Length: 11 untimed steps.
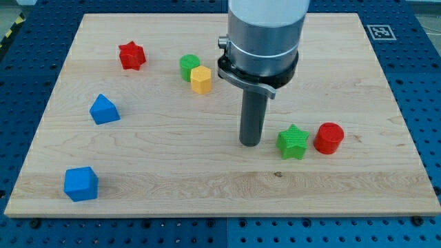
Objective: Push the green star diagonally to the top left of the red circle
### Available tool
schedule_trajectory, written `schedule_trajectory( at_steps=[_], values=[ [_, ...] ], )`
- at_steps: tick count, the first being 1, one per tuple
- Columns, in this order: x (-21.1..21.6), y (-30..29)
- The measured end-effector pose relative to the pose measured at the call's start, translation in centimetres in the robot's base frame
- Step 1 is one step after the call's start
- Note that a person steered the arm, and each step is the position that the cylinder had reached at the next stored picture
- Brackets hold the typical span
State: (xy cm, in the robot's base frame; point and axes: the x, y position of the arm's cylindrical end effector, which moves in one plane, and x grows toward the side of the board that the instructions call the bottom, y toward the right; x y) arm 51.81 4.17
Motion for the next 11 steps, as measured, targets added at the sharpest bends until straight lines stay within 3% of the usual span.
schedule_trajectory(
  at_steps=[3,5,6,7,11],
  values=[
    [2.2,0.3],
    [10.1,2.8],
    [10.0,4.7],
    [9.5,5.9],
    [-1.0,5.6]
  ],
)
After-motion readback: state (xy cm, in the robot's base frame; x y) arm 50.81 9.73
